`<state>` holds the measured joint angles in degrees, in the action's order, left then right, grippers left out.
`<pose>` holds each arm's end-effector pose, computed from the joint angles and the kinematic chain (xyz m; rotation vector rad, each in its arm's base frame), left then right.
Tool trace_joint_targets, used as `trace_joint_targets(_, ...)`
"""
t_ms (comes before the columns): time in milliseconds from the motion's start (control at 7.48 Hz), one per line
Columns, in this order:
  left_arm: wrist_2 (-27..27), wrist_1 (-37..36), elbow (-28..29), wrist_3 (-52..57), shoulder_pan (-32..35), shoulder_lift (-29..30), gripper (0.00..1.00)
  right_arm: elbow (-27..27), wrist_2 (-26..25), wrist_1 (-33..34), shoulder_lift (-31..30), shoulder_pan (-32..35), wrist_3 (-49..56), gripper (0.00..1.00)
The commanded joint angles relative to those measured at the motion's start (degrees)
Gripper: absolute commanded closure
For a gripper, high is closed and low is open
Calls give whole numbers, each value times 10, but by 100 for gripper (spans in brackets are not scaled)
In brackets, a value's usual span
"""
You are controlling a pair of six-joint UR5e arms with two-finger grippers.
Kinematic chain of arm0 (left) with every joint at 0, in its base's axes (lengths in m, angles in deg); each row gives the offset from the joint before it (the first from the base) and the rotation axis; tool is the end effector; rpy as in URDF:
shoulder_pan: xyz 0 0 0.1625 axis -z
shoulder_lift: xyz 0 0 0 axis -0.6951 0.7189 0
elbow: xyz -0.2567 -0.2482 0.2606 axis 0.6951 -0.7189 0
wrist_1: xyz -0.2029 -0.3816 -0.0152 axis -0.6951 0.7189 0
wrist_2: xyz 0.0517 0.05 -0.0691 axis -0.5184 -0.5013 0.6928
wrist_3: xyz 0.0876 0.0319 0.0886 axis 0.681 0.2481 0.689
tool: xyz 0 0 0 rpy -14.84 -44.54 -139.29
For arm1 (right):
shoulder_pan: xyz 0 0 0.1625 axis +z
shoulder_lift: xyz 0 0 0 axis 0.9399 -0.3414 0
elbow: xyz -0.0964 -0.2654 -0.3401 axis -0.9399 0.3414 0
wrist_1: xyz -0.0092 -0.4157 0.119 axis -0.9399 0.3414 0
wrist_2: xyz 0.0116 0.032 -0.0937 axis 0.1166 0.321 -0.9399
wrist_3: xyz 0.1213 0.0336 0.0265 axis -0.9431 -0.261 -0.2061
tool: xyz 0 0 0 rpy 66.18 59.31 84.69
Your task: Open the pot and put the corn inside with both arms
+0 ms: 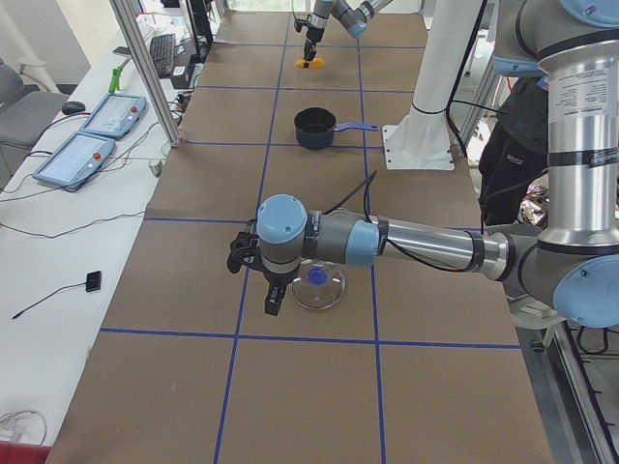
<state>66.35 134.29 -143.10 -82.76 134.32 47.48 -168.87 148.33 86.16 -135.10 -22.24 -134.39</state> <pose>-0.0383 -0.4688 0.6092 0.1804 0.8503 0.1384 -0.3309 -0.4941 0.4628 0.3875 -0.9731 0.0441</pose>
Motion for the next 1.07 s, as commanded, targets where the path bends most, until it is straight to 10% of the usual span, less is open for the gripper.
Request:
trace_joint_targets(0,0,0,2,-1,0,3,2,-8,-17,113,151,-44,-109,100)
trace_joint_targets(401,3,0,3,-1,-1,2,2,-4,-142,216,276,-176,-191,100)
trace_joint_targets(535,3,0,3,-1,-2,2,2,-3,-167,219,274,-204,-191,81)
trace_joint_targets(669,3,-1,3,-1,-2,2,2,-4,-175,219,274,-212,-191,10)
trace_joint_targets(936,5,-1,2,-1,-2,1,2,-3,-189,243,275,-218,-191,0)
